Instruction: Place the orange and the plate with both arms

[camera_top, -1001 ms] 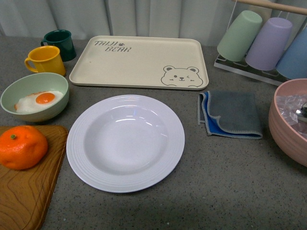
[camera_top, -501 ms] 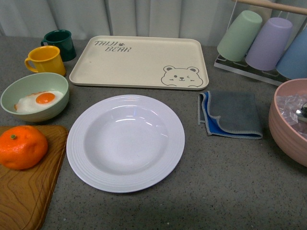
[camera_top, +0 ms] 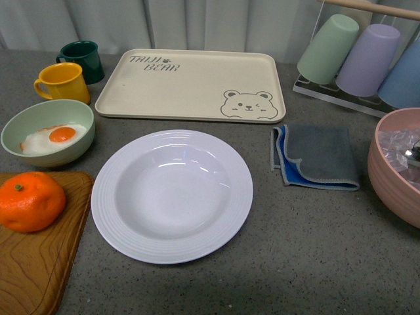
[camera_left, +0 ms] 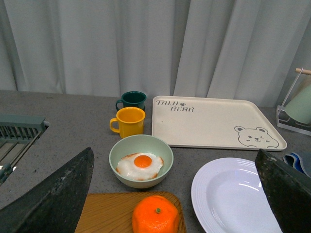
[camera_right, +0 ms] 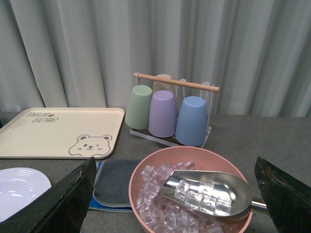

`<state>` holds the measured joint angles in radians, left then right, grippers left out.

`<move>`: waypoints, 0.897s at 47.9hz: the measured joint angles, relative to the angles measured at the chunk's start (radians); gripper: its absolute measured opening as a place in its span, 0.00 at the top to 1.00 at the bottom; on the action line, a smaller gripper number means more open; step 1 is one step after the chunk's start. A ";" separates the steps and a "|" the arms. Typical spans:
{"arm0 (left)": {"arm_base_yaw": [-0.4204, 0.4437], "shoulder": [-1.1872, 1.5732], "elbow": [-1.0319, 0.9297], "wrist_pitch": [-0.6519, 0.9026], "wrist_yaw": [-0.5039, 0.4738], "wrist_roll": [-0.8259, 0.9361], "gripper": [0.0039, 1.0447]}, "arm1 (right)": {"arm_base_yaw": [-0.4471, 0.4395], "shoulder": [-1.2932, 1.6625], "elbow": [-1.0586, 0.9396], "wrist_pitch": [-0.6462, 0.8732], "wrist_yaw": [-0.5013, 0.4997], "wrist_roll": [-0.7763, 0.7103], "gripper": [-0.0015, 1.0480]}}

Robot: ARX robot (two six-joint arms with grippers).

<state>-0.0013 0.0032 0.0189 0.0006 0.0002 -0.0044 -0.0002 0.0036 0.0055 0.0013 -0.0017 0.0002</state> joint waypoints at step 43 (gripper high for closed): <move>-0.044 1.532 0.488 0.217 -0.027 -0.160 0.06 | 0.000 0.000 0.000 0.000 0.000 0.000 0.09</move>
<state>-0.0452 1.5352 0.5064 0.2172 -0.0265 -0.1646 -0.0002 0.0036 0.0055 0.0013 -0.0017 0.0006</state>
